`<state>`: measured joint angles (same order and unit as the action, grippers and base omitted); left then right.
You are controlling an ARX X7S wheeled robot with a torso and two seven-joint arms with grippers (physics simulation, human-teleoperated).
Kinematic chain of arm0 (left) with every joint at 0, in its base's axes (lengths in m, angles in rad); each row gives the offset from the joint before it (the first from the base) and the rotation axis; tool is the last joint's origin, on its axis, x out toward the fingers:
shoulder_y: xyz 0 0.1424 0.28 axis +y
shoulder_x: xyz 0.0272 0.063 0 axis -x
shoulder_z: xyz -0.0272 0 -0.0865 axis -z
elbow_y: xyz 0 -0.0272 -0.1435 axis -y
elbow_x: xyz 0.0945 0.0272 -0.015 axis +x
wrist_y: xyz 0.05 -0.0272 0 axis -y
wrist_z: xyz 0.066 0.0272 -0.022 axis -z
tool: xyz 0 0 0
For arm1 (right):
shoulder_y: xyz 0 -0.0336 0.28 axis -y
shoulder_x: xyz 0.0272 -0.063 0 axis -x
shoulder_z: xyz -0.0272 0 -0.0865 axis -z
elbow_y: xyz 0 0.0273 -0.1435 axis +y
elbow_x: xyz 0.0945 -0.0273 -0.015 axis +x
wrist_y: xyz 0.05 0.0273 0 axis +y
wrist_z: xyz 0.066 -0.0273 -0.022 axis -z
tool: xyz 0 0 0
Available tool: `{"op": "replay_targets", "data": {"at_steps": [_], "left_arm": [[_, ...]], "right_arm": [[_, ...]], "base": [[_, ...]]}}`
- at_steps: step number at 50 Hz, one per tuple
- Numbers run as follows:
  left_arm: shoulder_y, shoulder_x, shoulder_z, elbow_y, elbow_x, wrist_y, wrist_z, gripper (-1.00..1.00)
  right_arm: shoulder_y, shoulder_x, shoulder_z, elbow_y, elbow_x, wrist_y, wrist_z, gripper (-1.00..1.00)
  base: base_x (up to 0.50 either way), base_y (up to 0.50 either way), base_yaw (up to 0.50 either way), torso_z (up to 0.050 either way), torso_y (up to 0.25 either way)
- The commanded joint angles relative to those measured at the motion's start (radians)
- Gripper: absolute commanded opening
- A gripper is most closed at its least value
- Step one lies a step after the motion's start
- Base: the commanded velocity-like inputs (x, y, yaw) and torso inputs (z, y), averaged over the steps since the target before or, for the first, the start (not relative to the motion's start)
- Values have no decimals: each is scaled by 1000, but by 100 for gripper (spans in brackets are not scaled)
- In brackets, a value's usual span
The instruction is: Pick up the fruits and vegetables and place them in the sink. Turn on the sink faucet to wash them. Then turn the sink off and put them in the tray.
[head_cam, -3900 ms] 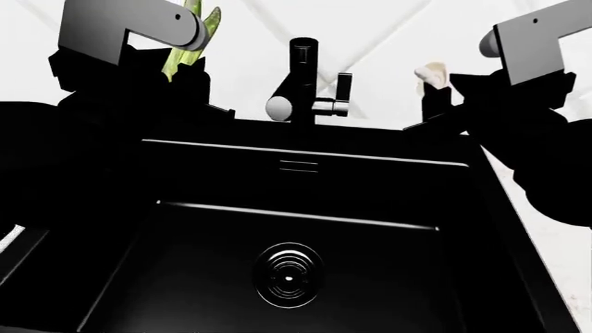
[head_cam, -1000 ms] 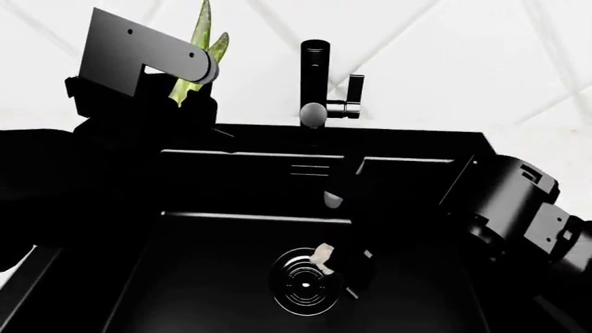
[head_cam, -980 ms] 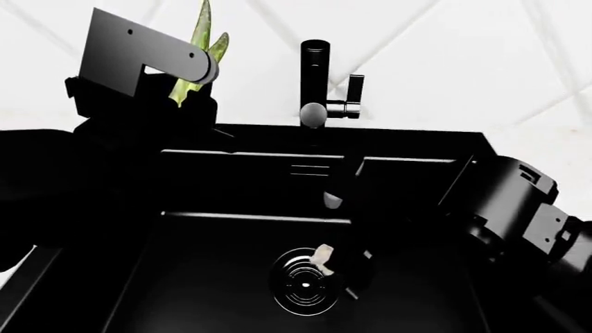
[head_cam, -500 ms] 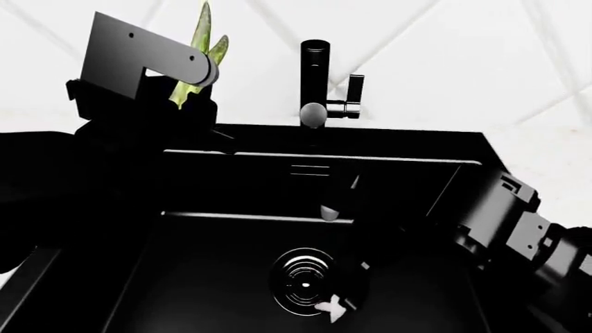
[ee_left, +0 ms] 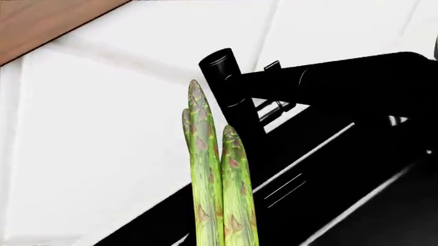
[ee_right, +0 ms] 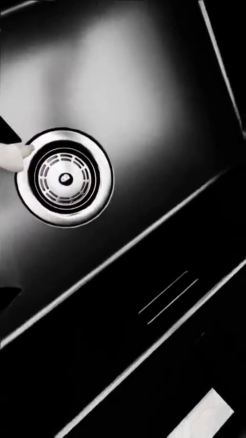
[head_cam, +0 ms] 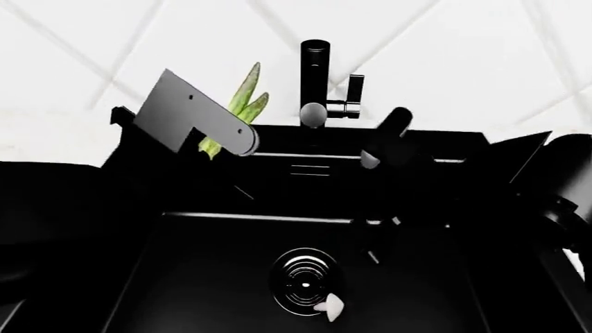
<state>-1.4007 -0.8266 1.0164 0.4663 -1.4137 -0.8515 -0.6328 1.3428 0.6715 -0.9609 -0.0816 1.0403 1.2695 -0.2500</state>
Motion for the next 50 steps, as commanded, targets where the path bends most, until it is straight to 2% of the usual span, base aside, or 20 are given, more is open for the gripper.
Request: {"op": "replay_targets", "data": {"at_steps": [1,15,29,36,50], "left_arm": [[-55,6,69,6,24,-124,32,-100],[-116,46,186,-47,125,-275,75,-100],[-117,47,197,-46,132,-278,81,-100],[-136,126,290,-200,252,-258,297,-100],[-87,216,393,-340,339,-178,523,-100]], "right_arm": [[47,48,95,-46,7,5,128,100],[109,55,197,-7,-48,-14,307,100],[115,56,202,-6,-47,-14,326,100],[127,48,200,-2,-55,-12,338,100],[133,37,186,12,-72,-22,343,100]], "base": [[0,0,0,0,0],[0,0,0,0,0],[0,0,0,0,1],[0,0,0,0,0],[0,0,0,0,0]]}}
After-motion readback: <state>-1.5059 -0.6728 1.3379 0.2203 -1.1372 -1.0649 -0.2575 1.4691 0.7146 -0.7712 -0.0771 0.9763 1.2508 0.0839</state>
